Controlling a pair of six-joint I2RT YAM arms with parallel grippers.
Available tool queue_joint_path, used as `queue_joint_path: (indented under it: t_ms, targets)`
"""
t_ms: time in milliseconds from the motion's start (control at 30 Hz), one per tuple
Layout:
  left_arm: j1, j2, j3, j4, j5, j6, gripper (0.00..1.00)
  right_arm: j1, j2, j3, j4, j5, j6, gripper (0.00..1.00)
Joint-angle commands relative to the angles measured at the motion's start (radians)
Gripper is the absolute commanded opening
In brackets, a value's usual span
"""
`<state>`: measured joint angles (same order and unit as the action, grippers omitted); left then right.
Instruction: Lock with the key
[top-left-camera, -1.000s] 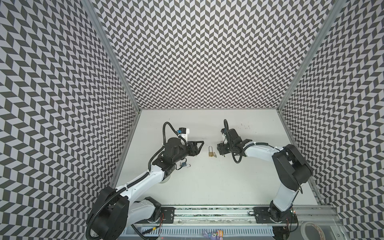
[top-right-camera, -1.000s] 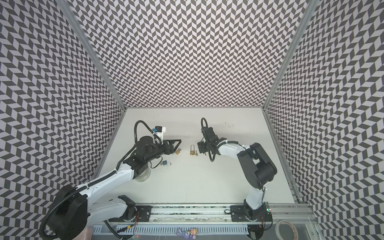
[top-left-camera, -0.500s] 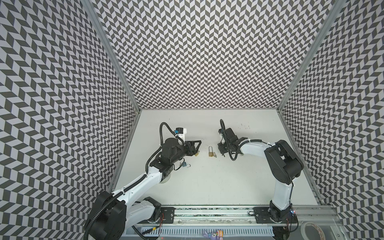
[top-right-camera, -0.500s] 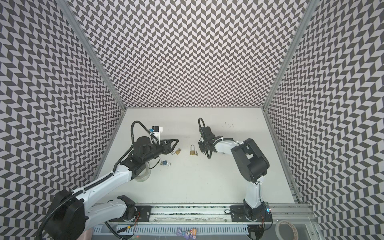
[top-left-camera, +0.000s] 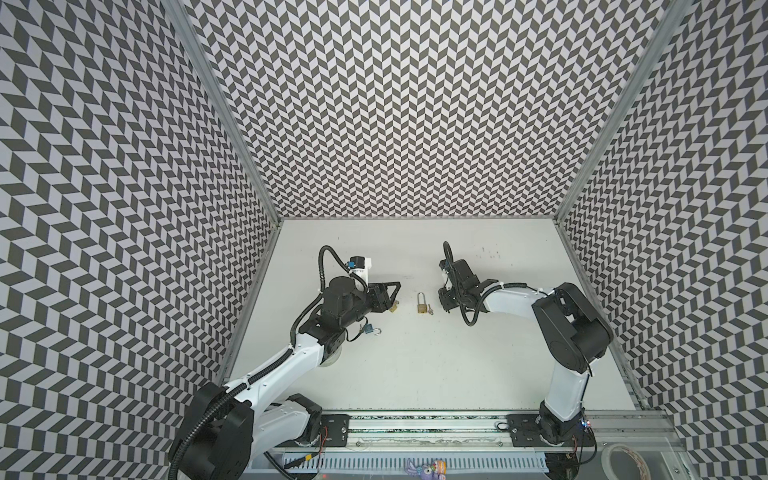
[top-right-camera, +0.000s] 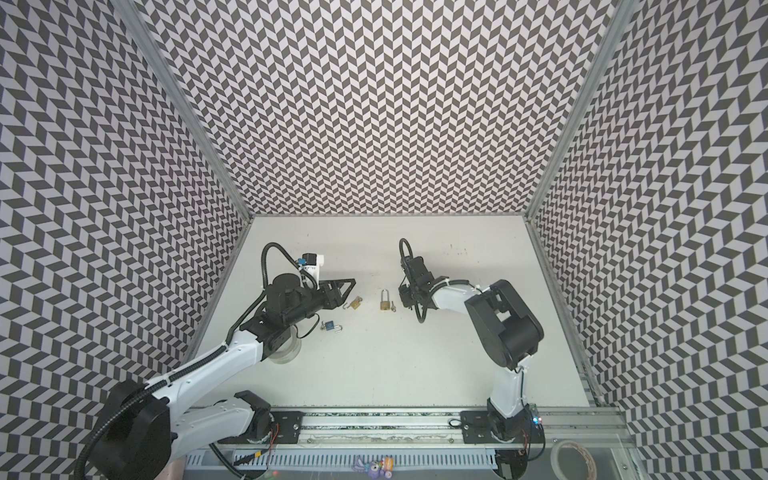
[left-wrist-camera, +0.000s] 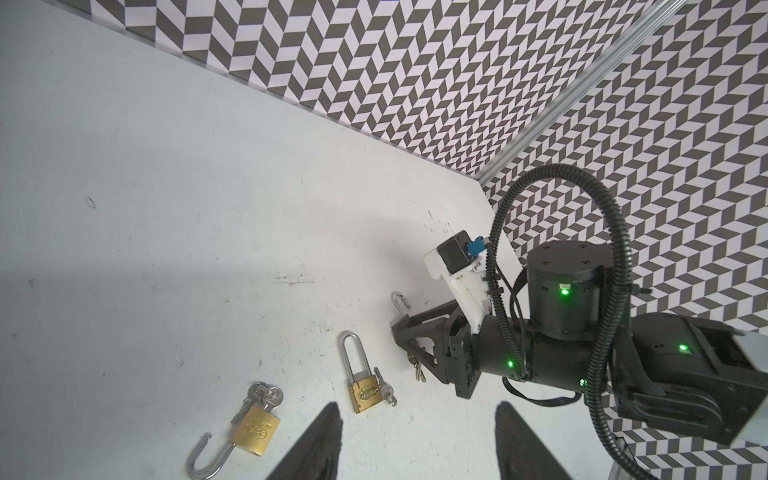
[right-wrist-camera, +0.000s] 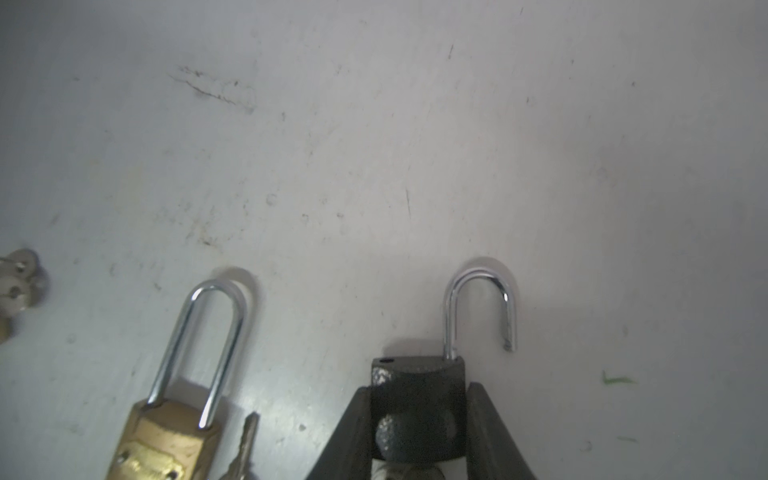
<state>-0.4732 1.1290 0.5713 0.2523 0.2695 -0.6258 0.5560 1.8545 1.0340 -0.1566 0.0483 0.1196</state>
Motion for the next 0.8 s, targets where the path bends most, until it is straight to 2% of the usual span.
queue_joint_path:
  t_ms: [0, 167, 333, 433, 533, 633, 700, 767]
  targets:
    - [0.014, -0.018, 0.019, -0.013, -0.007, 0.005, 0.60, 0.005, -0.058, -0.035, -0.031, -0.007, 0.015, 0.25]
    - [0.037, -0.026, 0.056, -0.038, 0.005, 0.020, 0.60, 0.005, -0.208, -0.085, 0.017, -0.038, 0.021, 0.16]
    - [0.069, -0.064, 0.142, -0.116, 0.017, 0.069, 0.66, 0.004, -0.490, -0.235, 0.233, -0.210, 0.046, 0.01]
    - [0.083, -0.082, 0.225, -0.182, 0.028, 0.112, 0.69, 0.004, -0.613, -0.299, 0.353, -0.316, 0.030, 0.00]
    - [0.088, -0.079, 0.318, -0.235, 0.066, 0.176, 0.69, 0.004, -0.686, -0.296, 0.367, -0.433, -0.030, 0.00]
    - [0.088, -0.061, 0.396, -0.252, 0.182, 0.259, 0.70, 0.004, -0.735, -0.248, 0.289, -0.598, -0.114, 0.00]
    - [0.085, -0.044, 0.440, -0.239, 0.331, 0.320, 0.72, 0.004, -0.757, -0.216, 0.251, -0.691, -0.167, 0.00]
    - [0.072, -0.025, 0.484, -0.244, 0.422, 0.354, 0.73, 0.004, -0.765, -0.182, 0.209, -0.761, -0.202, 0.00]
